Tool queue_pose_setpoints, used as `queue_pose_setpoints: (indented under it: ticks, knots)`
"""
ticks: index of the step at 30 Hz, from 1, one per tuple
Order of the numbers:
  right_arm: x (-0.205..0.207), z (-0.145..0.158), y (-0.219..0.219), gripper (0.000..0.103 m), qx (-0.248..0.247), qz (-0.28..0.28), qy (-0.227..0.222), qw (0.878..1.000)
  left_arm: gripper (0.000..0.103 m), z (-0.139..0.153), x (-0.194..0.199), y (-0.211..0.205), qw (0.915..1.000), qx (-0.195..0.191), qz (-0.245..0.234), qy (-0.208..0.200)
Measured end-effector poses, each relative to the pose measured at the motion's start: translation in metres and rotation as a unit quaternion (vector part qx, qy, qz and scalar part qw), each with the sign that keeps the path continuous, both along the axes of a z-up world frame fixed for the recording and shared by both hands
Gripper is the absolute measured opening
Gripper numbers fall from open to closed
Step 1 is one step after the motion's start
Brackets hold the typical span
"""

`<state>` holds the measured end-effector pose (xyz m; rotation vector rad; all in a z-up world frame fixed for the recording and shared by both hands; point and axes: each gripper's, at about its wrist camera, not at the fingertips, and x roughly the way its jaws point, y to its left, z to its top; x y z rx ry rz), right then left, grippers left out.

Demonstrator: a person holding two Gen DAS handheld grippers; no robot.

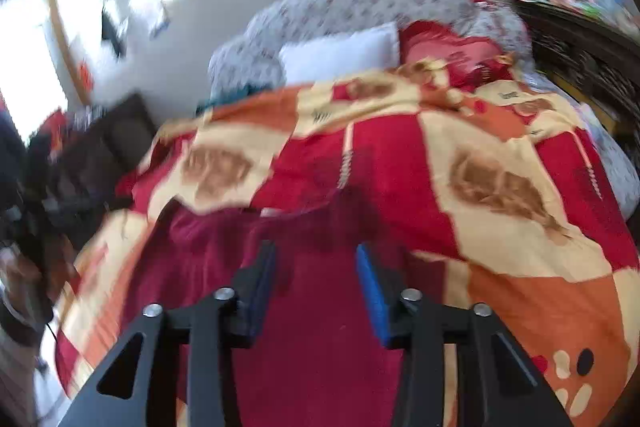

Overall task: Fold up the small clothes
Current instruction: 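Lift the hem with both grippers and fold it over toward the collar, then lay the hem down near the collar and open both grippers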

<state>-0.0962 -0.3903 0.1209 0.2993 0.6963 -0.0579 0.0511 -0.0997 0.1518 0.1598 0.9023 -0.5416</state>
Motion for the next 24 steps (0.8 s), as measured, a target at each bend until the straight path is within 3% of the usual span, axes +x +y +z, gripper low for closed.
queue_pose_setpoints:
  ticks: [2,5,9,16,24]
  knots:
    - [0.018,-0.014,0.010,0.041,-0.019,0.002,0.016,1.000,0.080,-0.008,-0.007,-0.006,0.9998,0.003,-0.014,0.011]
    - [0.043,-0.035,0.013,0.040,-0.049,-0.005,0.036,0.998,0.080,-0.030,-0.012,-0.025,0.9990,0.037,-0.025,0.005]
    - [0.067,-0.056,-0.009,0.038,-0.094,-0.078,0.058,0.991,0.080,-0.068,0.002,-0.045,0.9961,0.087,0.004,-0.010]
    - [0.087,-0.085,-0.058,0.038,-0.011,-0.103,0.067,0.992,0.080,-0.106,0.026,-0.060,0.9932,0.112,0.029,-0.012]
    - [0.068,-0.063,-0.047,0.043,0.003,-0.103,0.059,0.993,0.080,-0.100,0.027,-0.054,0.9946,0.097,0.035,0.001]
